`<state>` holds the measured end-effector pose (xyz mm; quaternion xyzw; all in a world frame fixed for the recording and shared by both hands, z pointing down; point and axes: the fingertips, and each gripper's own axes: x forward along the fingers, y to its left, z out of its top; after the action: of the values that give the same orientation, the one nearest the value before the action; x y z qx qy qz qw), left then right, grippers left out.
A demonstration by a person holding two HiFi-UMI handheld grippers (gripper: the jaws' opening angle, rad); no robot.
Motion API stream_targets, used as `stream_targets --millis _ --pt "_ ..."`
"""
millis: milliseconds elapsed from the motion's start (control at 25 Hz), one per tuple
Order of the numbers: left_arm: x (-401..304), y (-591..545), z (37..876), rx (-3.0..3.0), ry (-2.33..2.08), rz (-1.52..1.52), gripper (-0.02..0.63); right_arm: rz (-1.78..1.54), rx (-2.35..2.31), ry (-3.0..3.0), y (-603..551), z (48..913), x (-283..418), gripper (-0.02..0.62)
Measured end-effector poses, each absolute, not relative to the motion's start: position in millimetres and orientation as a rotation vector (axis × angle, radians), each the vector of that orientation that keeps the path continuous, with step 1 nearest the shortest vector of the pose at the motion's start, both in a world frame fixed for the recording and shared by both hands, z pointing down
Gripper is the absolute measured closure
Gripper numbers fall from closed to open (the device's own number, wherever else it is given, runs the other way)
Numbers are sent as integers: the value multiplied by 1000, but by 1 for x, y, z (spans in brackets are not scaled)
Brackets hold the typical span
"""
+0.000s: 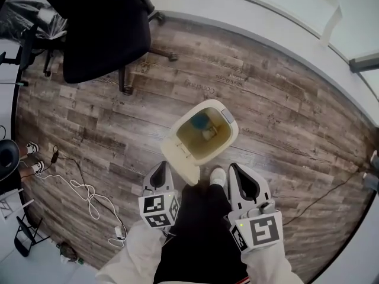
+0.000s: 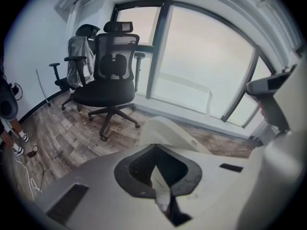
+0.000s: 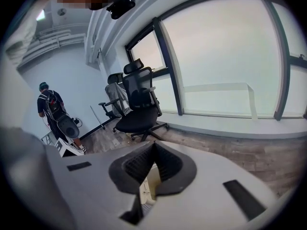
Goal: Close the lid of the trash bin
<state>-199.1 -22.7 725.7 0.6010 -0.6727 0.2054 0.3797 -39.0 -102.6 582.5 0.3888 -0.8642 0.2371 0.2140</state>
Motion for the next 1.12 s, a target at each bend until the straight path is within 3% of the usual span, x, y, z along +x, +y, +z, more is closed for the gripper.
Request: stream_targets --millis 1120 --pt "-126 -119 768 1760 -1561 672 601 753 1267 -2281 -121 600 44 572"
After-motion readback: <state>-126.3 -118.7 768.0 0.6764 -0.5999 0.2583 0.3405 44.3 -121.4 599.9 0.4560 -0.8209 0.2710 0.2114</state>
